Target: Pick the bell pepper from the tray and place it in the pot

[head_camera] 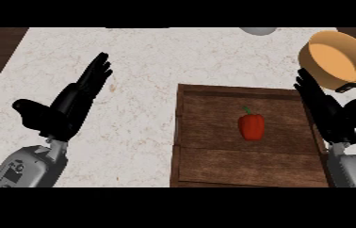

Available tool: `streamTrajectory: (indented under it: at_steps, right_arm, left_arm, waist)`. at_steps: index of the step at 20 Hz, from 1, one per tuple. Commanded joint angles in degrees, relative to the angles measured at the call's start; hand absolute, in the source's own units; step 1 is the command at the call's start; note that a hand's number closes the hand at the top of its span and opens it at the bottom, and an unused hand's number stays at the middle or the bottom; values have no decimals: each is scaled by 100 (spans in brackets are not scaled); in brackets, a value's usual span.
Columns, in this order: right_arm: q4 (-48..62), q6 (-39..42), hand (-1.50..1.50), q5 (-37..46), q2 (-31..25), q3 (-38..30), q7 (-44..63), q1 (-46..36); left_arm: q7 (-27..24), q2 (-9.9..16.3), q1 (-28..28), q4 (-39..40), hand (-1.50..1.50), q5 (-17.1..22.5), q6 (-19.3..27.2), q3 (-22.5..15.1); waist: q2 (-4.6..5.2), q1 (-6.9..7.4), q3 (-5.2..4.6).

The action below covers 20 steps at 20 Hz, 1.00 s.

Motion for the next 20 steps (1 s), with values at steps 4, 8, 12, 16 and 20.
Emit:
streamTrajectory:
  at_steps: [4,8,12,16,20]
  right_arm:
    - [-1641,-565,150,513,-425,-639,-1763,-47]
    - [-1354,-2261,-150,1565,-902,-1842,-1424,520]
    - [-2860,-2843,-150,1881,360,-1219,-2702,1723]
    - [-3980,-3233,-150,2518,1101,-373,-3509,2625]
    - [-5080,-3332,-150,3651,1150,321,-2862,3919]
  left_arm:
    - [-507,-143,688,66,0,-367,737,343]
    - [-686,-389,1079,157,0,-315,1159,571]
    - [-1319,-779,1521,155,0,-532,1339,379]
    - [-1581,-816,1561,145,0,-502,1129,361]
    - [-1780,-1036,1576,331,0,-615,1102,229]
  waist:
    - [-309,-156,-15]
    - [-298,-583,-41]
    - [-201,-348,-2]
    - [-153,-187,-2]
    - [-119,-121,-10]
